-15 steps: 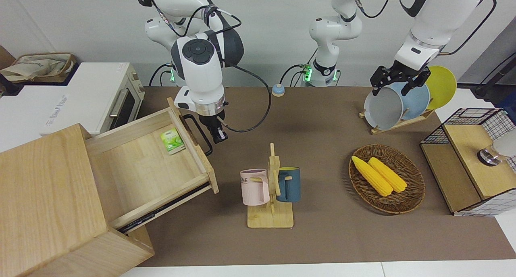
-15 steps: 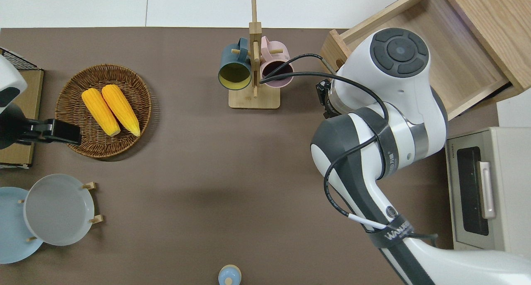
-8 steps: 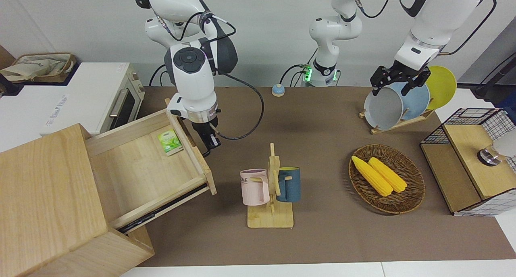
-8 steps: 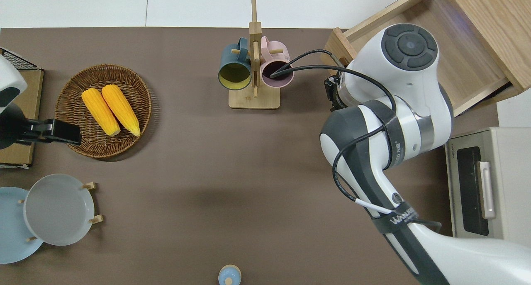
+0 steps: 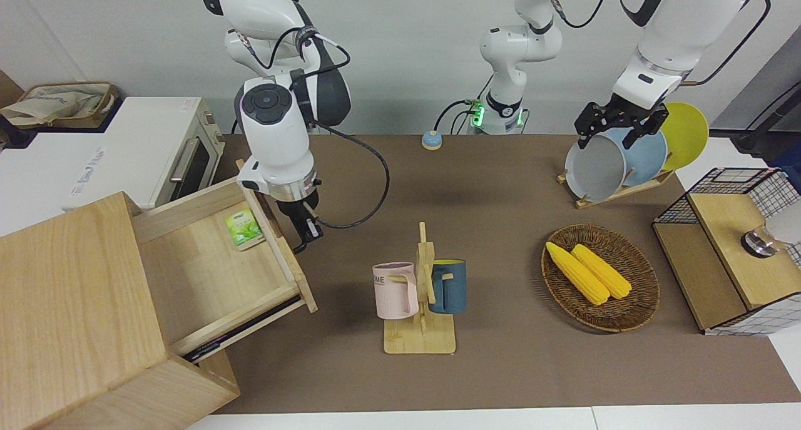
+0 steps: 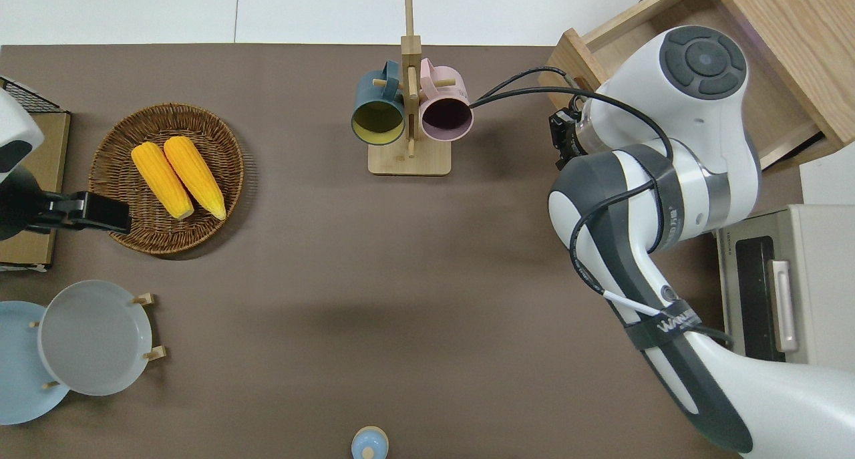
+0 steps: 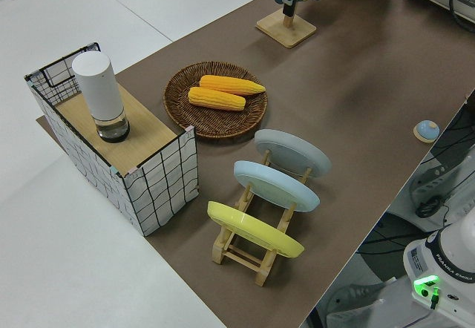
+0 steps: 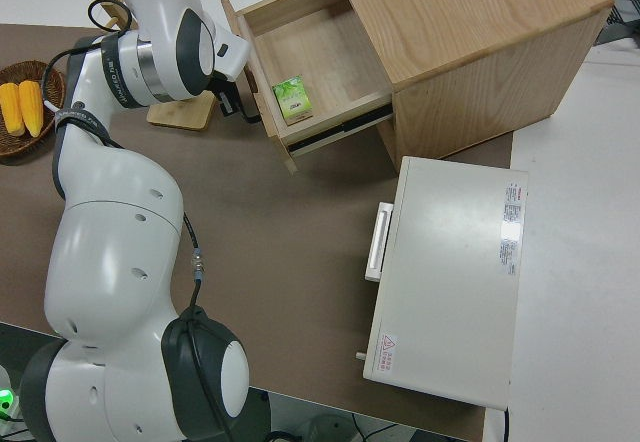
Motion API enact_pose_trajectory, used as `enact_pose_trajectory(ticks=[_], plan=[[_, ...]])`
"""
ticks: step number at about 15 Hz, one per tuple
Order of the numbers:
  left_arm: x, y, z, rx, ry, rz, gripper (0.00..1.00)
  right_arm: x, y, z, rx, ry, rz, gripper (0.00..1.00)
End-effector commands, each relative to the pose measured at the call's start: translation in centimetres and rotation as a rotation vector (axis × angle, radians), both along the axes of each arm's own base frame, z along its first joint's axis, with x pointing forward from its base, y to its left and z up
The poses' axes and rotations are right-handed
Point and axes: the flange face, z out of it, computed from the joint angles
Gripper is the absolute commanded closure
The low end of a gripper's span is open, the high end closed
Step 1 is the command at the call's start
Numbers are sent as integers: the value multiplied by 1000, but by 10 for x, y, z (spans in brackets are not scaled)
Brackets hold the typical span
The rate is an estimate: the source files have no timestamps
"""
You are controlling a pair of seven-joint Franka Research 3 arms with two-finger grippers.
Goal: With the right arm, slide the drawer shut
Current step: 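Press the drawer fully shut with the right gripper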
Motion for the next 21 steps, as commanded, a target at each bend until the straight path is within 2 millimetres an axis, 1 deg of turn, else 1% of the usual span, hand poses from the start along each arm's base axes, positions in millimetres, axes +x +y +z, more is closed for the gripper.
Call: enact_pose_trajectory(ticks=[1, 3, 5, 10, 11, 14, 15, 18, 19, 21], plan=[[2, 1, 3, 16, 6, -12, 7, 11, -23, -6, -13, -18, 50, 1000], [2, 1, 3, 16, 6, -12, 7, 20, -38, -5, -15, -33, 55, 1000], [2, 1, 4, 16, 5, -12, 7, 24, -50, -4, -34, -41, 79, 1000], [2, 1, 4, 16, 5, -12, 7, 36, -92, 5, -33, -64, 75, 1000], [2, 1, 4, 16, 5, -12, 7, 39, -99, 3, -33, -65, 79, 1000], [2, 1, 4, 16, 5, -12, 7, 47, -112, 5, -33, -118, 92, 1000], [2, 1, 3, 16, 6, -12, 7, 48, -119, 2, -34, -116, 83, 1000], [2, 1, 4, 16, 5, -12, 7, 51, -136, 1, -37, -120, 64, 1000], [2, 1, 4, 16, 5, -12, 7, 53, -144, 6, -41, -134, 61, 1000], [2, 1, 3, 16, 6, -12, 7, 55, -158, 8, -45, -152, 63, 1000]])
